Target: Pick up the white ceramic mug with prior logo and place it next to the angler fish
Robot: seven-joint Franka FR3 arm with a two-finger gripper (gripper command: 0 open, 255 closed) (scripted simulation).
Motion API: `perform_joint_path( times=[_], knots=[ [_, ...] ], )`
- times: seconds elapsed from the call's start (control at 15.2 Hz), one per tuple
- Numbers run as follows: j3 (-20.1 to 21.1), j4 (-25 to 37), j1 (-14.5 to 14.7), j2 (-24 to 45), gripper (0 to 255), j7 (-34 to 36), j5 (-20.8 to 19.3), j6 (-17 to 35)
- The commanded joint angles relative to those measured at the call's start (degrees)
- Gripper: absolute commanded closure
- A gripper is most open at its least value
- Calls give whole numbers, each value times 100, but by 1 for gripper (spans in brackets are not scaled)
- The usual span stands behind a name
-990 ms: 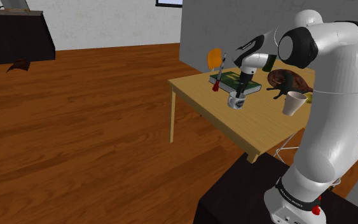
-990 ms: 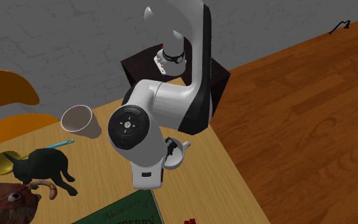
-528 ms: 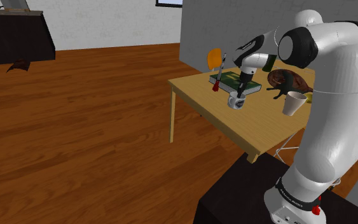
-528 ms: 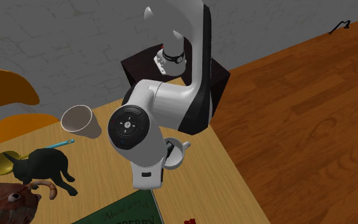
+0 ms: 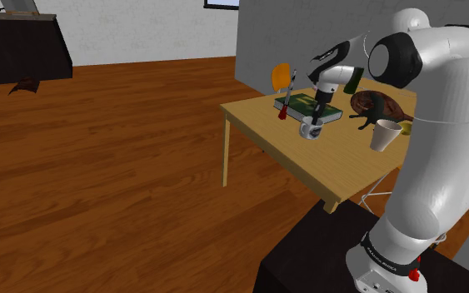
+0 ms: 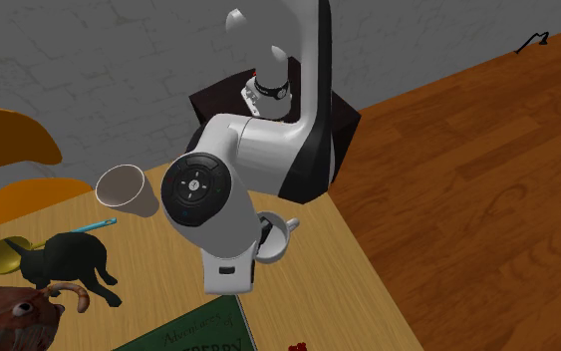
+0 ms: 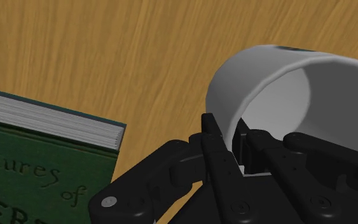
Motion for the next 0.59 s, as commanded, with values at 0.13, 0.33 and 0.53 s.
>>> perform_joint_path(
  times=[0.13,0.33,0.53],
  knots=[
    [-37,185,17,-109,255,70,-89,-275],
    [-62,308,31,-198,255,120,-156,-471],
    [-84,443,42,-277,255,165,-215,-671]
  ],
)
